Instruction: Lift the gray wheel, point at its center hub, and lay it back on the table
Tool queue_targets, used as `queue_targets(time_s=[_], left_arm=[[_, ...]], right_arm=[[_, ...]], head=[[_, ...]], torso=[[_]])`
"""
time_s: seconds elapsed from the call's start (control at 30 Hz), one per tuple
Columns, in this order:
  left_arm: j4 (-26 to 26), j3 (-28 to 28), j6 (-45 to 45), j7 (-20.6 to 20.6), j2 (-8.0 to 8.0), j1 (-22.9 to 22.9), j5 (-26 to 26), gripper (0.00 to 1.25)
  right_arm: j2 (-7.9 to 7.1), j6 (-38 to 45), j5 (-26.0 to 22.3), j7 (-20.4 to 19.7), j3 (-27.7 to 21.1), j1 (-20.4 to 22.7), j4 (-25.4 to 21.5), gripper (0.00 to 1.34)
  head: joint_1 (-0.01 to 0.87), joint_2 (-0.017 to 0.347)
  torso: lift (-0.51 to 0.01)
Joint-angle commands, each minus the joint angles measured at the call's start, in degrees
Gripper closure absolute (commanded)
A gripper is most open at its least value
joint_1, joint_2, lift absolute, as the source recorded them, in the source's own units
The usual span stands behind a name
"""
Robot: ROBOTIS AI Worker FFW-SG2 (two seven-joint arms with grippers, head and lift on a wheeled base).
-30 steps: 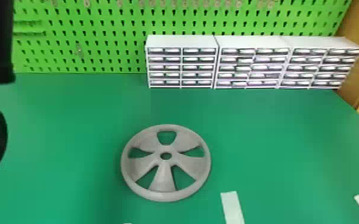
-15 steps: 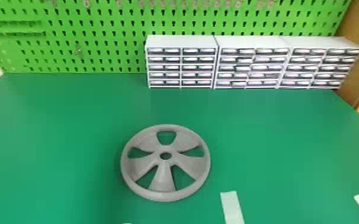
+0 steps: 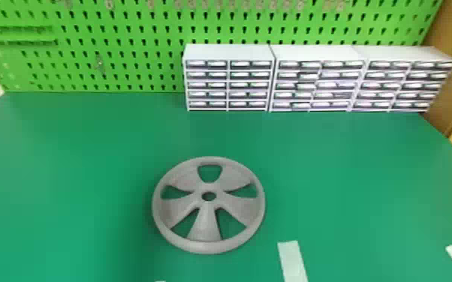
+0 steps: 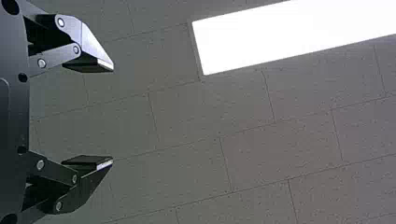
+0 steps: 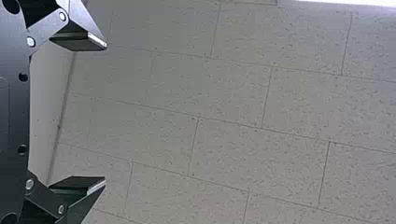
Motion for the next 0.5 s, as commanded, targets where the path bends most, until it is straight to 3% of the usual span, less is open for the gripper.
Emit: queue_targets(time_s=[0.0, 0.23, 0.47], left_arm=[[-0.6, 0.2, 0.0, 0.1, 0.0, 0.4, -0.2, 0.54], [-1.0, 0.7, -0.1, 0.6, 0.18, 0.9, 0.5, 0.54], [-1.6, -1.3, -0.3, 1.4, 0.44, -0.1, -2.1, 0.54]], right_arm=[[-0.37, 0.6, 0.0, -0.4, 0.5, -0.2, -0.4, 0.26], [-1.34, 1.1, 0.6, -1.0, 2.0, -0.3, -0.7, 0.25], [-1.87, 1.6, 1.3, -1.1, 2.9, -0.8, -1.1, 0.25]], head=[[0.692, 0.048], [0.692, 0.048], [0.692, 0.048]], torso=[[-0.096], [-0.096], [-0.096]])
